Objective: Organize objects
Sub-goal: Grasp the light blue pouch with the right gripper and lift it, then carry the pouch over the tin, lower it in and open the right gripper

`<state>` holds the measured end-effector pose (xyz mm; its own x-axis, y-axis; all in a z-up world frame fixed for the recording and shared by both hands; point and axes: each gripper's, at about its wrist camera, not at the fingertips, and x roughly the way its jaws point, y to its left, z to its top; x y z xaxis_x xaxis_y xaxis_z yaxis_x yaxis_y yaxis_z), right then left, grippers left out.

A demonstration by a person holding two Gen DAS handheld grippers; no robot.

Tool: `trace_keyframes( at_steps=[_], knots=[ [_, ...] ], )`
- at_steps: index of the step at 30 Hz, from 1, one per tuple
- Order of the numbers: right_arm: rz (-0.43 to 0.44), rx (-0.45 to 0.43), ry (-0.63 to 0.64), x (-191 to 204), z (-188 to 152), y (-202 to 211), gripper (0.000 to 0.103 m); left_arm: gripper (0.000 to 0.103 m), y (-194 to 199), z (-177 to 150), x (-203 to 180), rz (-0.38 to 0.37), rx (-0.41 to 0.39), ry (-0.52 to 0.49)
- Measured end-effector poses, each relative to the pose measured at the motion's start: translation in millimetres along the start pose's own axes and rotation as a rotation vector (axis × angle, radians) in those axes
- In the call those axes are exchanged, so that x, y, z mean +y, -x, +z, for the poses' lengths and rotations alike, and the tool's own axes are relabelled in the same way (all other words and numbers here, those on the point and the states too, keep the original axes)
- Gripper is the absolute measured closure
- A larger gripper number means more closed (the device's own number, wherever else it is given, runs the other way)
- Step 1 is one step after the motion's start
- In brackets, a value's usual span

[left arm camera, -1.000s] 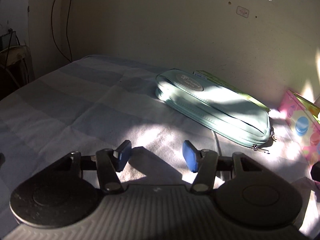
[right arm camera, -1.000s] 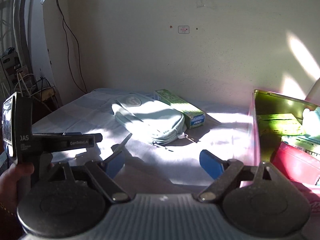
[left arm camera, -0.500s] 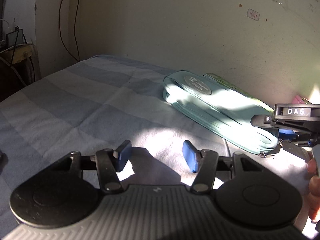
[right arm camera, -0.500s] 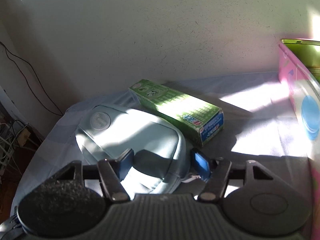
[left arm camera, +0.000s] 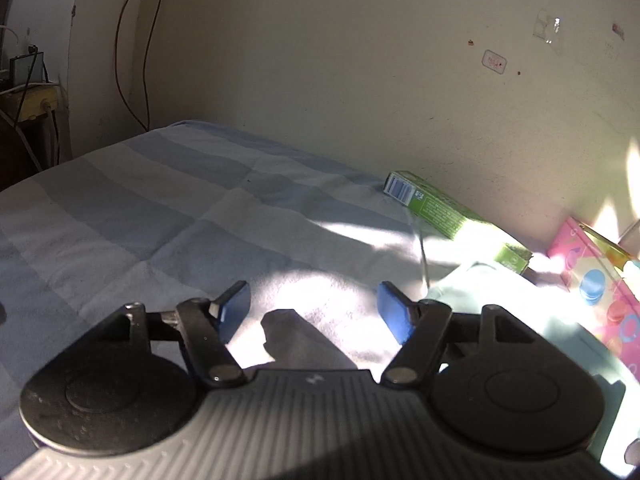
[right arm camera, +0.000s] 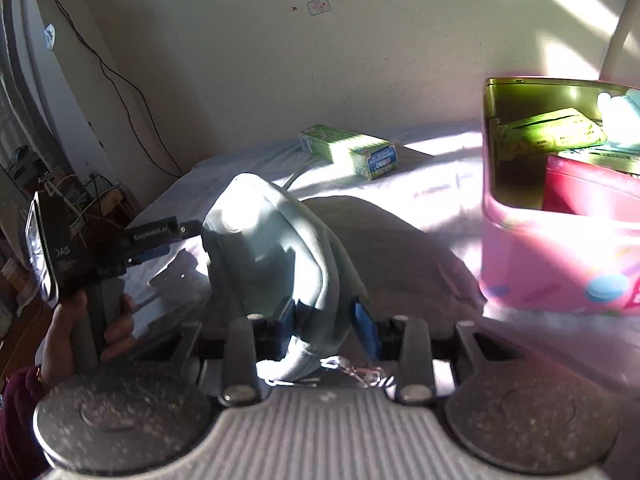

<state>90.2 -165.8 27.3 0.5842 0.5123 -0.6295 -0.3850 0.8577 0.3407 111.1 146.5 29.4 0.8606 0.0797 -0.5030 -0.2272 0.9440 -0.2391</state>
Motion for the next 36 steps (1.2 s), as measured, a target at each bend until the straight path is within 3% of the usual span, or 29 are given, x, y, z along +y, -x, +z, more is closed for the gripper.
trace_keyframes(
  at_steps=[3, 4, 8, 10, 12, 14, 15, 20, 22, 24, 27, 29, 32, 36],
  knots=[
    [-0.068, 0.0, 0.012, -27, -24, 49, 0.071, 0.024, 7, -3, -10, -0.173, 0.01, -0.018],
    [-0.106, -0.01, -0.005, -38, -30, 63, 0.076, 0.024, 8, -5, -19, -0.215, 0.01, -0.051],
    [-0.334, -0.144, -0.146, -92, -49, 122, 0.057, 0.024, 18, -15, -57, -0.355, 0.048, -0.143],
    [-0.319, -0.175, -0.211, -111, -56, 139, 0.056, 0.024, 21, -19, -74, -0.391, 0.084, -0.184],
    [-0.272, -0.172, -0.21, -111, -60, 142, 0.047, 0.024, 22, -28, -91, -0.399, 0.111, -0.254],
    [-0.234, -0.138, -0.119, -92, -63, 129, 0.02, 0.024, 23, -35, -102, -0.384, 0.127, -0.313],
    [-0.23, -0.13, -0.071, -83, -64, 123, 0.016, 0.024, 21, -36, -104, -0.378, 0.131, -0.325],
    [-0.174, -0.056, 0.153, -34, -65, 68, 0.017, 0.028, 4, -38, -116, -0.38, 0.192, -0.339],
    [-0.128, -0.035, 0.154, -33, -60, 47, 0.022, 0.04, 6, -44, -120, -0.385, 0.194, -0.359],
    [-0.131, -0.052, 0.15, -29, -60, 38, 0.023, 0.044, 13, -45, -122, -0.365, 0.177, -0.378],
    [-0.097, -0.066, 0.138, -34, -56, 51, 0.032, 0.049, 28, -35, -109, -0.413, 0.216, -0.244],
    [-0.078, -0.098, 0.133, -40, -52, 70, 0.032, 0.051, 48, -24, -111, -0.465, 0.174, -0.197],
    [-0.073, -0.195, 0.182, -44, -36, 110, 0.032, 0.051, 75, -2, -144, -0.487, 0.069, -0.236],
    [-0.122, -0.274, 0.213, -65, 0, 141, 0.032, 0.051, 72, 25, -203, -0.496, 0.004, -0.275]
  ],
)
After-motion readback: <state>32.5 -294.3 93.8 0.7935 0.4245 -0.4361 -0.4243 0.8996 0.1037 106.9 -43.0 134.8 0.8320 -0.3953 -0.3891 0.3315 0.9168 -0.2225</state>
